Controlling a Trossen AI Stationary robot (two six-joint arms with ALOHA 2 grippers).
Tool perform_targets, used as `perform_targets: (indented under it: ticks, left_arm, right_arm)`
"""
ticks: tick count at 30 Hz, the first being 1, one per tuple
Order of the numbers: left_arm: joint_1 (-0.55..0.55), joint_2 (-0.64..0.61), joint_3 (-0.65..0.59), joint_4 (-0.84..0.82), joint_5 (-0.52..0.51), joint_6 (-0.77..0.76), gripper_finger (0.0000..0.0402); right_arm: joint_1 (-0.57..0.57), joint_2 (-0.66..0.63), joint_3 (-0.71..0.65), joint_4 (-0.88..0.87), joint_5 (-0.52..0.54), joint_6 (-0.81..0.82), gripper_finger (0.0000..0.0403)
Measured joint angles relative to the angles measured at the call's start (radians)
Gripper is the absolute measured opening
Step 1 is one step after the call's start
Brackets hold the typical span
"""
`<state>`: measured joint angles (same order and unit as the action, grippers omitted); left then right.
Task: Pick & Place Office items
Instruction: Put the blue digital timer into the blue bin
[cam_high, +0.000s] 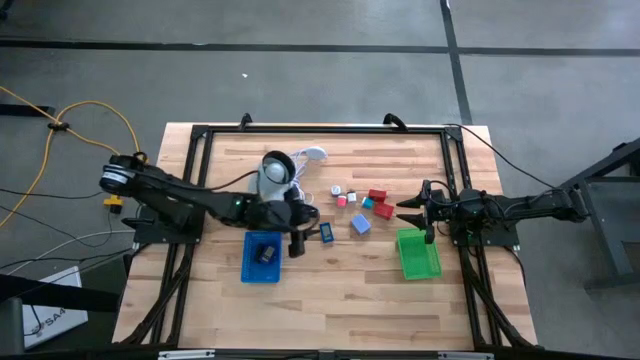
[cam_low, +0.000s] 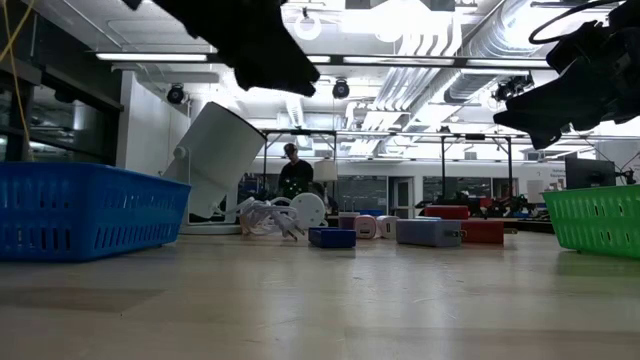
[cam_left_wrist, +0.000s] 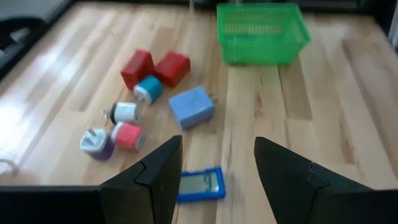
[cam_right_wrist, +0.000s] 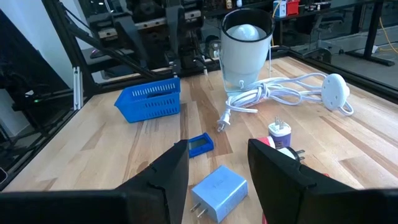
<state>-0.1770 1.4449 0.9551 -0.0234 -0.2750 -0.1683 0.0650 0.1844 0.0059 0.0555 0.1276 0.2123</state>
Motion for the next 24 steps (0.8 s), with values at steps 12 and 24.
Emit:
perform_targets:
  ticks: [12,24]
  left_arm:
    - [0.125,0.149,0.191,-0.148,0.248,0.248,0.0191]
    - [0.169,0.216,0.244,-0.18,0.349,0.705,0.019]
  right_arm:
    - [0.0,0.002,0.0,0.0,0.0,0.0,0.0153]
    - [0.0,0.019,0.0,0.0,0.001,0.0,0.0153]
